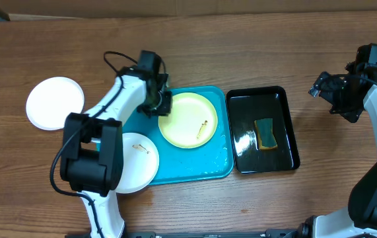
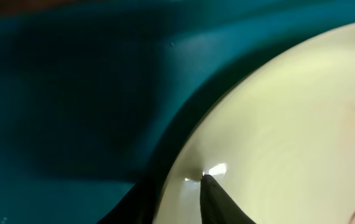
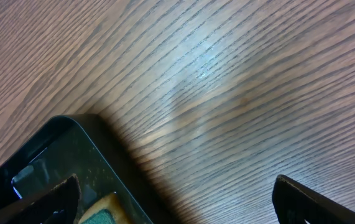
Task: Clean dirty plates on tray and stack at the side
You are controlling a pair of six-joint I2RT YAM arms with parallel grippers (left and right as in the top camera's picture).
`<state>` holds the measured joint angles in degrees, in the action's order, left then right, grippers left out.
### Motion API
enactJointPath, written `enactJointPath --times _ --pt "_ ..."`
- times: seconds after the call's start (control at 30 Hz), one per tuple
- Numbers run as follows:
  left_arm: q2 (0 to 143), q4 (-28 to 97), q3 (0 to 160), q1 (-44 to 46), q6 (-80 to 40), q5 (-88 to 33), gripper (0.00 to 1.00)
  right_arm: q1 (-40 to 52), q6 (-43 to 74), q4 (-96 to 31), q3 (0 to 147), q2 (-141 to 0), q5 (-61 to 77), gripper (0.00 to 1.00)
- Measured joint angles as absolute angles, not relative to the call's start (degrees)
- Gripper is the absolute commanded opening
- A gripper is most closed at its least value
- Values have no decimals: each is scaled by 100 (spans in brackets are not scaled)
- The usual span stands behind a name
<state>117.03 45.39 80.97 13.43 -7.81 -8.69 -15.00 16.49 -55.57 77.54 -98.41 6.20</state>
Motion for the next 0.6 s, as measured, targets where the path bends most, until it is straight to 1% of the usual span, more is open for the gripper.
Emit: enactJointPath --times 0.2,0.27,0.43,0.6 --pt "11705 4860 8068 1492 -1162 -672 12 -1500 1647 -5557 7754 -9841 615 100" --pt "11705 5026 8066 1492 -1245 -650 5 -1500 1647 -5557 7754 -9841 617 100" --pt "11701 5277 8082 1492 -1509 -655 4 -1500 1649 -5555 7754 -9841 620 100" --pt "11701 5417 8088 1492 -2029 -613 4 -1500 1649 -5557 7754 -9841 617 100"
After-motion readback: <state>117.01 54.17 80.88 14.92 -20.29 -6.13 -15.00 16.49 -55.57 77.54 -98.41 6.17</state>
